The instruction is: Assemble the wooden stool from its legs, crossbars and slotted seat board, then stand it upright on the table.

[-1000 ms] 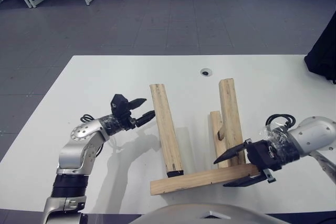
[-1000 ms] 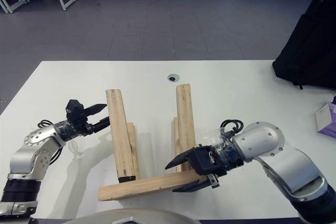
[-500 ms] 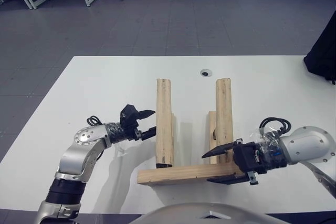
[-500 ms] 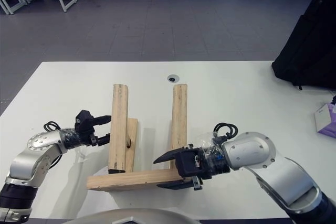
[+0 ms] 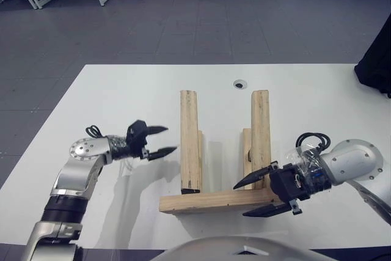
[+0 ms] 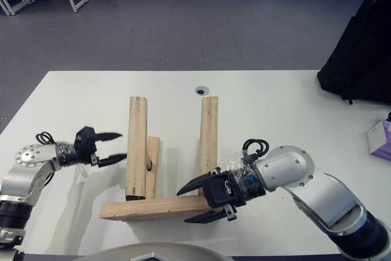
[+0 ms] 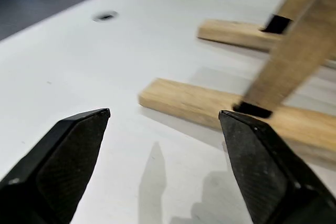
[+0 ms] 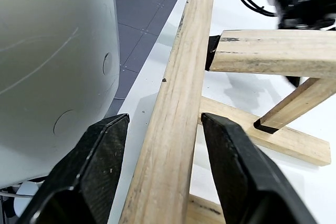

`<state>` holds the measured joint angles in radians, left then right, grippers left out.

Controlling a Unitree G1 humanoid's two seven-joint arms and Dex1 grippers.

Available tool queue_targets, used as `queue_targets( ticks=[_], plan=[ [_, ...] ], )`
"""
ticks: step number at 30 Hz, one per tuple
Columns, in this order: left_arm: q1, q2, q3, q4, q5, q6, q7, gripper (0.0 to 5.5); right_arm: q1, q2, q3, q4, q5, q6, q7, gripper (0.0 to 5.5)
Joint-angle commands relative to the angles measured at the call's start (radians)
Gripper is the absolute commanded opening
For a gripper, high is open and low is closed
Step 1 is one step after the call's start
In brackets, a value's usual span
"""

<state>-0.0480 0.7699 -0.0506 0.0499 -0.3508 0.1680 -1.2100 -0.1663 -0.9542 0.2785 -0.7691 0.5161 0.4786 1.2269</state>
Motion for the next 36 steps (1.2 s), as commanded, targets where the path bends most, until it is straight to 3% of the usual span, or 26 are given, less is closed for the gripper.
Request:
queue_targets(
  ticks=[1, 8, 18, 27, 36],
  plan=[
    [-0.024, 0.034, -0.011, -0.059, -0.039, 0.053, -0.074, 3.84, 0.031, -0.034, 0.02, 0.058, -0.039, 0.008, 0.014, 2.51],
    [-0.091, -0.114, -0.045, 0.006, -0.016, -0.069, -0.033, 3.84, 0.018, -0.025, 0.045, 0.1, -0.058, -0.019, 0.032, 2.51],
    [-0.117, -0.185, -0.099, 0.003, -0.013, -0.089, -0.047, 3.84, -0.012, 0.009, 0.131, 0.126, -0.109, -0.041, 0.024, 2.51],
    [0.21, -0.09, -0.122, -0.265, -0.019, -0.041, -0.026, 3.84, -0.02, 0.03, 0.155, 0.166, -0.143, 0.038, -0.07, 2.51],
    [0.238, -0.107, -0.05, -0.271, 0.004, -0.062, 0.153, 3.84, -0.002, 0.118, 0.132, 0.2, -0.141, 0.14, -0.202, 2.51]
  ],
)
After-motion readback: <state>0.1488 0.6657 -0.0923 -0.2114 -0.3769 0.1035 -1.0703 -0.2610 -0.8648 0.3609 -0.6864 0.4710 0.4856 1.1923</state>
